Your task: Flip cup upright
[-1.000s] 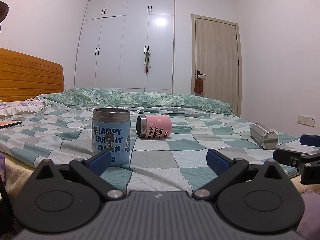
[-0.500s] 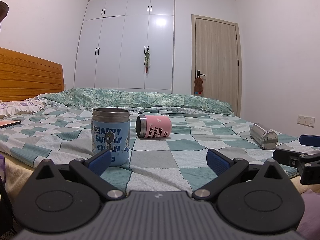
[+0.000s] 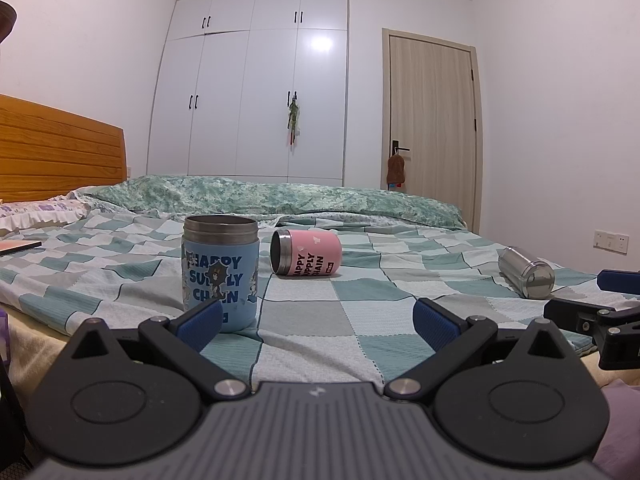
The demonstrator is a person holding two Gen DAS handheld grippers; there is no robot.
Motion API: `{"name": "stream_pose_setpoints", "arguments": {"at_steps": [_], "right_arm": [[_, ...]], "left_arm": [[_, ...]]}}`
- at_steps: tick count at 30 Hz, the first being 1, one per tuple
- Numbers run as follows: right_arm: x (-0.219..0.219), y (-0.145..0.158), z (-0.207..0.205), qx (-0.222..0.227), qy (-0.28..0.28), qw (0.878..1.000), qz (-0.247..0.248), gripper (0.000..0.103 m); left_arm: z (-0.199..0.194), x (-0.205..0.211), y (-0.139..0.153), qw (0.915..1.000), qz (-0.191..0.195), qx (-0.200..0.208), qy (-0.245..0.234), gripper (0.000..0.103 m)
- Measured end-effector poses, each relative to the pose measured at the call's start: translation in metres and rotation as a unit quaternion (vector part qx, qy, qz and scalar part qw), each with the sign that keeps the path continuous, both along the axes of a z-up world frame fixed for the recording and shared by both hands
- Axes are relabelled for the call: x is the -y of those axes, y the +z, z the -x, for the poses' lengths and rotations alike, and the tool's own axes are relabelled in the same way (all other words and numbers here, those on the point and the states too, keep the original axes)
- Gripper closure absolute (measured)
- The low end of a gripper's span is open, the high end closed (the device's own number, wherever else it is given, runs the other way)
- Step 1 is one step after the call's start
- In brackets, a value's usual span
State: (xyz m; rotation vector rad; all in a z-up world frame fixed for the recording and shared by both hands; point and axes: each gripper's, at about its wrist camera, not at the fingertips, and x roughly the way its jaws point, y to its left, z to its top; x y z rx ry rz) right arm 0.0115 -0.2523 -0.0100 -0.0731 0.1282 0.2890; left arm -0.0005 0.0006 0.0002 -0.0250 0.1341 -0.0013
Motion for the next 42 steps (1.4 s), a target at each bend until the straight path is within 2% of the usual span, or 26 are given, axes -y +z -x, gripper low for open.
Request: {"name": "stream_pose_setpoints", "arguments": {"at_steps": [21, 29, 34, 38, 42], "right_arm": [[0.0, 0.0, 0.0, 0.0, 0.0, 1.0, 0.0, 0.0], [0.002, 0.011, -0.008, -0.016, 0.004, 1.0, -0.002, 0.0], [0.001, 0.025, -0.03, -0.018, 0.01, 1.0, -0.005, 0.0], [0.0, 0.039, -0.056, -0.021, 0.014, 1.0, -0.007, 0.0], [-0.003, 0.05, -0.085, -0.028, 0.019, 0.999, -0.009, 0.0]], "left_arm": [[0.0, 0.0, 0.0, 1.0, 0.001, 0.0, 0.0, 0.0], [-0.011, 0.007, 0.005, 0.9995, -0.01, -0.022, -0.02, 0.0], [-0.034, 0.018, 0.035, 0.9973, -0.036, -0.027, -0.059, 0.0], [-0.064, 0.023, 0.059, 0.9949, -0.075, -0.025, -0.063, 0.0], [-0.106, 0.031, 0.079, 0.9893, -0.119, -0.053, -0.067, 0.0]]}}
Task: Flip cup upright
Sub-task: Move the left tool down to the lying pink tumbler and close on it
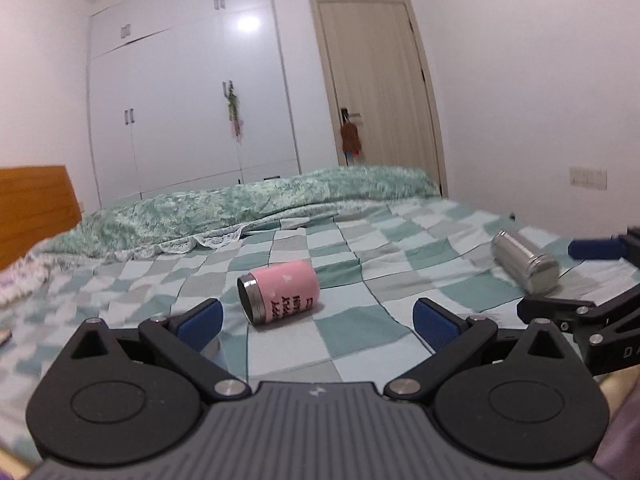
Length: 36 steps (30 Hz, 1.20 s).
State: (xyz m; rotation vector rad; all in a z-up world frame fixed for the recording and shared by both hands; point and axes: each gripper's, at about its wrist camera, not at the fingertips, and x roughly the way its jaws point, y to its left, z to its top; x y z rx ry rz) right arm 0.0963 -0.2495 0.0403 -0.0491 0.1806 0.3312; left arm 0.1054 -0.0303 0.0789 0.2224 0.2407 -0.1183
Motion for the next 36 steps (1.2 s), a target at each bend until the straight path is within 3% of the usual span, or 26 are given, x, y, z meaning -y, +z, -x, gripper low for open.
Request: {"name": "stream_pose_setpoints", "arguments": {"at_steps": [6, 9, 14, 19, 26, 36], "right_arm": [[-0.003, 0.014, -0.05, -0.017, 0.009, 1.0, 0.007, 0.0], [-0.005, 0.019, -0.077, -0.028, 0.014, 0.999, 0.012, 0.0], [-0.012, 0.025, -0.129, -0.048, 0.021, 0.998, 0.024, 0.0], [-0.019, 0.024, -0.181, -0.076, 0.019, 0.996, 0.038, 0.0], [-0.03, 0.018, -0.253, -0.119, 0.015, 0.992, 0.03, 0.0], [-0.053, -0.001, -0.326, -0.186, 0.024, 0.982, 0.036, 0.0]], "left_arm": [[-0.062, 0.008, 0.018, 0.996, -0.063, -0.055, -0.032, 0.0], [-0.096, 0.015, 0.028, 0.99, -0.086, -0.098, -0.054, 0.0], [-0.146, 0.026, 0.034, 0.9787, -0.151, -0.129, -0.049, 0.0], [-0.202, 0.027, 0.033, 0.9672, -0.184, -0.17, -0.042, 0.0], [-0.274, 0.023, 0.014, 0.9432, -0.244, -0.224, -0.031, 0.0], [-0.343, 0.022, -0.045, 0.9059, -0.306, -0.287, -0.056, 0.0]]}}
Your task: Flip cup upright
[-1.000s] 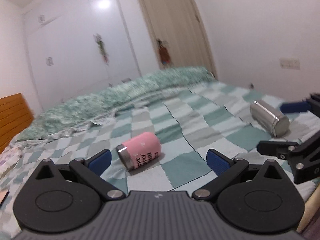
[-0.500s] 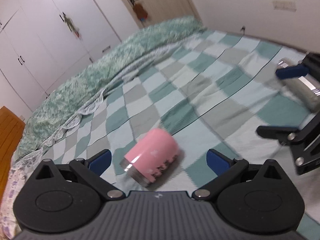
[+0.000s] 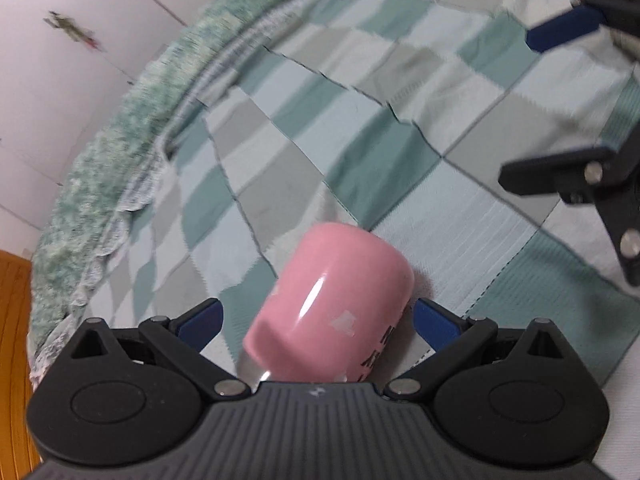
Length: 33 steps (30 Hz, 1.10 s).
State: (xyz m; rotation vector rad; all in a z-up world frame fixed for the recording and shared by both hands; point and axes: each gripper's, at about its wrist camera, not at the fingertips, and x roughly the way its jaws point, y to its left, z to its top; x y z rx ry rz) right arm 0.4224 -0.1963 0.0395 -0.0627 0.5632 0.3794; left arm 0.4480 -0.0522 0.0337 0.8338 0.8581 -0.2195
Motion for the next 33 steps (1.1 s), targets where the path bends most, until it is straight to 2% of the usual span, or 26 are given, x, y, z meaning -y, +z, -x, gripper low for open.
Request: {"name": "stream_pose_setpoints", "arguments": {"at_steps": [7, 9, 12, 15, 23, 33], "right_arm": [[-0.002, -0.02, -0.014, -0.015, 0.009, 1.0, 0.002, 0.0], [-0.002, -0.024, -0.014, -0.018, 0.009, 1.0, 0.001, 0.0], [0.0, -0.025, -0.014, -0.018, 0.013, 1.0, -0.006, 0.0], [0.002, -0.021, -0.01, -0.012, 0.013, 1.0, -0.011, 0.0], [0.009, 0.0, 0.013, 0.011, 0.01, 1.0, -0.018, 0.0], [0.031, 0.027, 0.086, 0.035, -0.002, 0.999, -0.011, 0.0]], "left_arm": [[-0.024, 0.0, -0.037, 0.9994, -0.022, -0.024, -0.01, 0.0], [-0.026, 0.001, -0.045, 0.9993, -0.028, -0.021, -0.007, 0.001], [-0.029, 0.0, -0.046, 0.9997, -0.017, -0.017, -0.008, 0.006], [-0.023, 0.004, -0.051, 0.9992, -0.034, -0.006, -0.02, 0.008], [0.009, 0.02, -0.038, 0.9972, -0.044, 0.018, -0.058, 0.012], [0.078, 0.048, -0.011, 0.9935, -0.058, 0.052, -0.082, 0.015]]}}
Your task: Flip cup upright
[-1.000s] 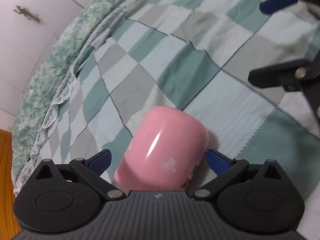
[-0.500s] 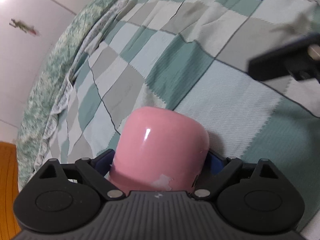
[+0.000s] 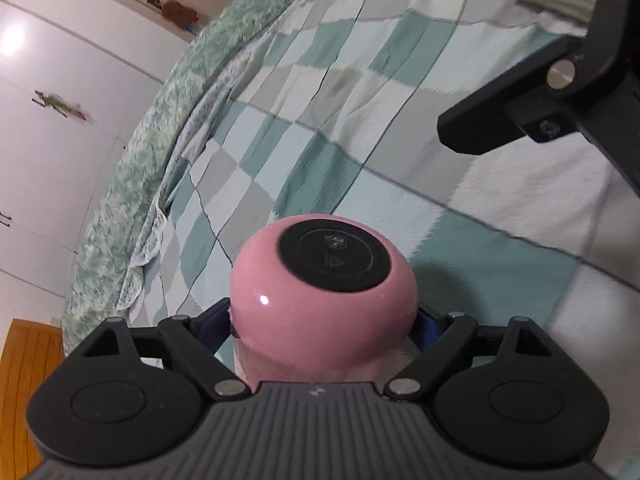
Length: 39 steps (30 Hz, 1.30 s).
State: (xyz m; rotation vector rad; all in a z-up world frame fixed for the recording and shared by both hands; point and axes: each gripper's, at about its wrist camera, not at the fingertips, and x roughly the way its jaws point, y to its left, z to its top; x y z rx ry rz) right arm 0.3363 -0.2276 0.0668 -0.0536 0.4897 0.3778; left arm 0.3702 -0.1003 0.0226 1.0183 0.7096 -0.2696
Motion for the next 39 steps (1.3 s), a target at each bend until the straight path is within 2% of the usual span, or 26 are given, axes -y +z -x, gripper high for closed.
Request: {"name": "stream_pose_setpoints", "arguments": {"at_steps": [6, 12, 17, 21, 28, 30, 33, 35, 38, 39], "right_arm": [[0.02, 0.013, 0.046, 0.005, -0.015, 1.0, -0.001, 0.0], [0.036, 0.028, 0.097, 0.017, -0.021, 1.0, 0.0, 0.0], [0.046, 0.03, 0.137, 0.019, -0.022, 1.0, 0.006, 0.0], [0.054, 0.024, 0.164, 0.016, -0.025, 0.999, 0.017, 0.0], [0.077, 0.006, 0.197, 0.008, -0.045, 0.998, 0.044, 0.0], [0.084, 0.002, 0.201, 0.003, -0.052, 0.997, 0.049, 0.0], [0.092, -0.003, 0.206, -0.003, -0.058, 0.997, 0.055, 0.0], [0.094, -0.005, 0.207, -0.005, -0.059, 0.997, 0.055, 0.0], [0.097, -0.004, 0.209, -0.004, -0.054, 0.997, 0.051, 0.0], [0.097, -0.003, 0.21, -0.003, -0.051, 0.997, 0.049, 0.0]], "left_arm": [[0.046, 0.017, 0.021, 0.9997, 0.003, 0.018, -0.016, 0.015], [0.107, 0.025, 0.046, 0.9992, 0.011, 0.036, -0.011, 0.015], [0.17, 0.036, 0.047, 0.9994, 0.011, 0.031, -0.01, 0.015], [0.206, 0.052, 0.031, 0.9998, 0.01, 0.009, -0.013, 0.014], [0.221, 0.078, -0.01, 0.999, 0.028, -0.03, -0.019, 0.014], [0.225, 0.083, -0.02, 0.9993, 0.019, -0.009, -0.033, 0.014], [0.221, 0.086, -0.024, 0.9991, 0.03, -0.002, -0.029, 0.013], [0.218, 0.084, -0.022, 0.9984, 0.047, -0.006, -0.031, 0.013], [0.222, 0.076, -0.014, 0.9957, 0.087, -0.005, -0.03, 0.0], [0.226, 0.071, -0.008, 0.9937, 0.108, -0.003, -0.031, 0.0]]}}
